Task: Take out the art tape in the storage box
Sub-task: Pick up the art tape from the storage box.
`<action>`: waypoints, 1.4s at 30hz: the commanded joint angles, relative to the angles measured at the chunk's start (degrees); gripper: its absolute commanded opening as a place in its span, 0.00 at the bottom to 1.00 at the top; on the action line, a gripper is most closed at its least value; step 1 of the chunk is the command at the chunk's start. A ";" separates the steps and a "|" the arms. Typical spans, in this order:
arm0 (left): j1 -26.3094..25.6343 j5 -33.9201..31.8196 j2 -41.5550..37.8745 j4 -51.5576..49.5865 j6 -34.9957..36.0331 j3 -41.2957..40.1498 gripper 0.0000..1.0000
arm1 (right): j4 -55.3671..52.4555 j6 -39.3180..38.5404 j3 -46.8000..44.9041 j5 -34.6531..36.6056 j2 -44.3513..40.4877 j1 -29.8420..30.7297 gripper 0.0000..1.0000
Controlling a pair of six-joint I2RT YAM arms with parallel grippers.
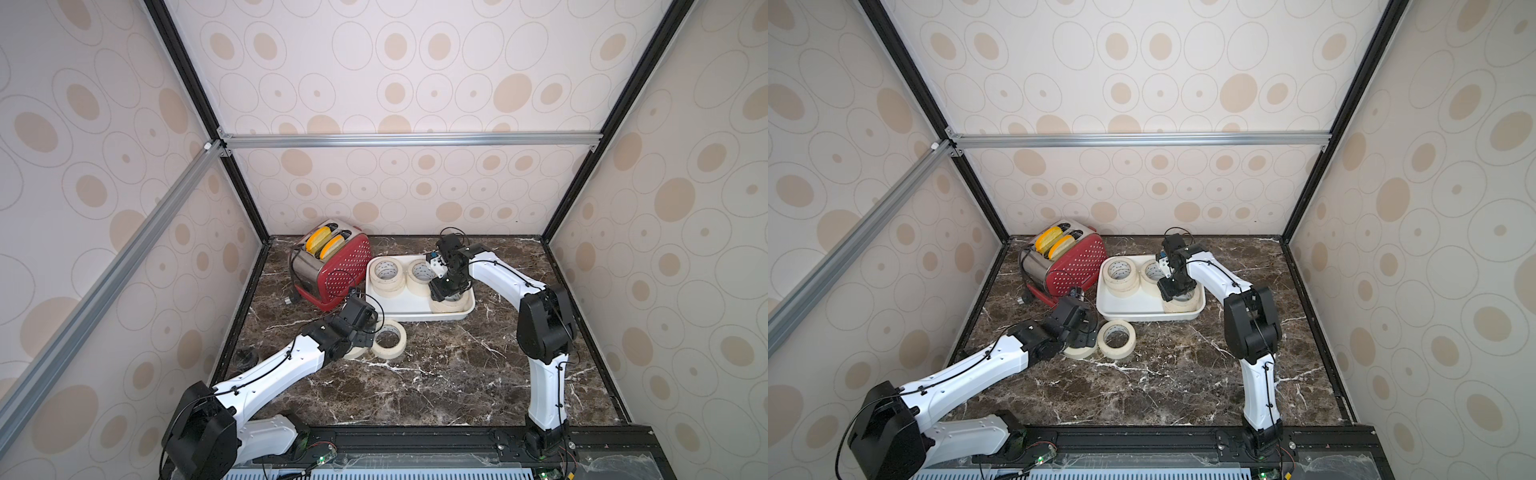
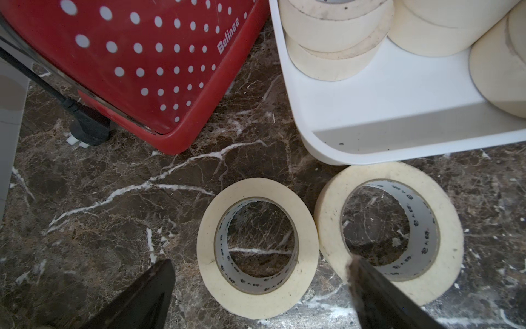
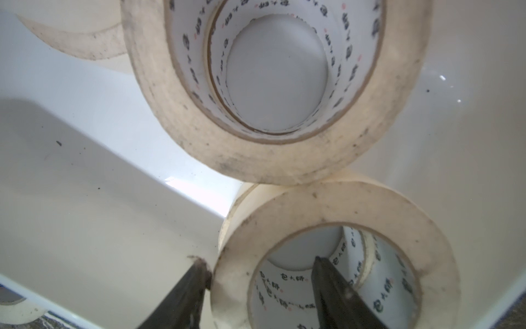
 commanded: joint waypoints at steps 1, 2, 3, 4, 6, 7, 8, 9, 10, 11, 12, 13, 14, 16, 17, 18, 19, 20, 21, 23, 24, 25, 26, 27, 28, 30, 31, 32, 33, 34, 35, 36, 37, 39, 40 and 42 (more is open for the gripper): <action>0.05 -1.00 0.64 -0.88 0.16 0.30 0.99 | -1.93 -0.51 1.37 -0.19 1.56 0.55 0.61; 0.01 -0.99 0.73 -0.86 0.07 0.28 0.99 | -1.89 -0.54 1.36 -0.19 1.67 0.65 0.60; 0.03 -1.00 0.82 -0.83 0.07 0.27 0.99 | -2.04 -0.58 1.43 -0.10 1.73 0.80 0.59; 0.05 -0.91 0.97 -0.78 0.00 0.26 0.99 | -2.05 -0.57 1.42 -0.02 1.84 0.79 0.58; 0.05 -0.82 1.13 -0.78 -0.01 0.28 0.99 | -2.17 -0.63 1.35 0.08 1.89 0.82 0.56; 0.04 -0.74 1.25 -0.77 -0.01 0.26 0.99 | -2.31 -0.71 1.43 0.08 1.89 0.81 0.54; 0.05 -0.81 1.32 -0.77 -0.01 0.30 0.99 | -2.45 -0.79 1.44 0.14 1.87 0.88 0.51; 0.05 -0.78 1.35 -0.72 0.00 0.35 0.99 | -2.55 -0.84 1.44 0.16 1.79 0.81 0.49; 0.01 -0.81 1.43 -0.78 0.01 0.35 0.99 | -2.66 -0.86 1.44 0.25 1.60 0.81 0.47; 0.01 -0.73 1.43 -0.73 0.03 0.34 0.99 | -2.71 -0.89 1.36 0.36 1.37 0.81 0.45; 0.02 -0.74 1.43 -0.69 -0.02 0.39 0.99 | -2.76 -0.95 1.36 0.34 1.13 0.83 0.43; 0.00 -0.73 1.43 -0.69 -0.01 0.42 0.99 | -2.79 -1.03 1.20 0.38 0.86 0.83 0.40; 0.01 -0.73 1.53 -0.65 0.00 0.43 0.99 | -2.84 -1.00 1.17 0.34 0.45 0.83 0.38; 0.05 -0.90 1.59 -0.60 0.06 0.41 0.99 | -2.94 -0.82 0.82 0.09 -0.43 0.87 0.34; 0.05 -0.99 1.65 -0.52 0.00 0.43 0.99 | -2.66 -0.62 0.46 -0.08 -1.04 0.83 0.33; 0.05 -1.02 1.70 -0.51 -0.10 0.43 0.99 | -2.35 -0.52 0.01 -0.23 -1.64 0.90 0.32; 0.05 -1.01 1.78 -0.43 -0.11 0.46 0.99 | -1.95 -0.43 -0.48 -0.27 -2.37 0.91 0.31; 0.05 -0.95 1.95 -0.43 -0.11 0.44 0.99 | -1.82 -0.34 -0.74 -0.20 -2.97 0.90 0.31; 0.02 -0.87 2.05 -0.34 -0.11 0.44 0.99 | -1.82 -0.35 -0.99 -0.06 -3.40 0.90 0.30; 0.03 -0.78 2.14 -0.26 -0.17 0.52 0.99 | -1.90 -0.34 -1.36 0.37 -4.48 0.90 0.29; 0.05 -0.73 2.14 -0.25 -0.19 0.52 0.99 | -1.93 -0.34 -1.63 0.55 -4.98 0.91 0.28; 0.05 -0.73 2.22 -0.17 -0.19 0.52 0.99 | -1.86 -0.40 -1.92 0.68 -5.68 0.92 0.27; 0.05 -0.73 2.23 -0.12 -0.19 0.55 0.99 | -1.86 -0.45 -2.14 0.76 -6.22 0.93 0.26; 0.04 -0.73 2.27 -0.07 -0.19 0.57 0.99 | -1.99 -0.44 -2.26 0.77 -6.59 0.90 0.26; 0.03 -0.73 2.33 0.01 -0.19 0.61 0.99 | -2.13 -0.42 -2.32 0.86 -7.10 0.93 0.26; 0.05 -0.69 2.40 0.09 -0.19 0.70 0.99 | -2.22 -0.39 -2.58 0.78 -8.06 0.90 0.25; 0.04 -0.71 2.49 0.10 -0.19 0.78 0.99 | -2.20 -0.34 -2.76 0.68 -8.68 0.91 0.25; 0.01 -0.69 2.58 0.06 -0.11 0.87 0.99 | -2.28 -0.25 -3.01 0.54 -9.34 0.97 0.25; 0.02 -0.68 2.65 0.10 -0.11 0.99 0.99 | -2.38 -0.17 -3.17 0.31 -9.98 1.05 0.25; 0.05 -0.69 2.61 0.10 -0.06 1.03 0.99 | -2.40 -0.18 -3.53 0.10 -10.84 1.11 0.25; 0.05 -0.71 2.69 0.10 0.06 1.13 0.99 | -2.47 -0.12 -3.94 -0.14 -11.76 1.20 0.25; 0.05 -0.73 2.67 0.10 0.08 1.22 0.99 | -2.62 -0.08 -4.33 -0.39 -12.65 1.24 0.25; 0.05 -0.73 2.67 0.10 0.16 1.38 0.99 | -2.70 -0.01 -4.89 -0.45 -13.82 1.49 0.25; 0.05 -0.71 2.64 0.15 0.25 1.57 0.99 | -3.00 0.22 -6.34 -0.79 -16.39 1.88 0.25; 0.05 -0.65 2.66 0.19 0.25 1.73 0.99 | -2.95 0.36 -7.20 -1.09 -17.77 2.11 0.25; 0.05 -0.39 2.83 0.43 0.25 2.03 0.99 | -2.76 0.65 -9.31 -1.57 -20.53 2.69 0.25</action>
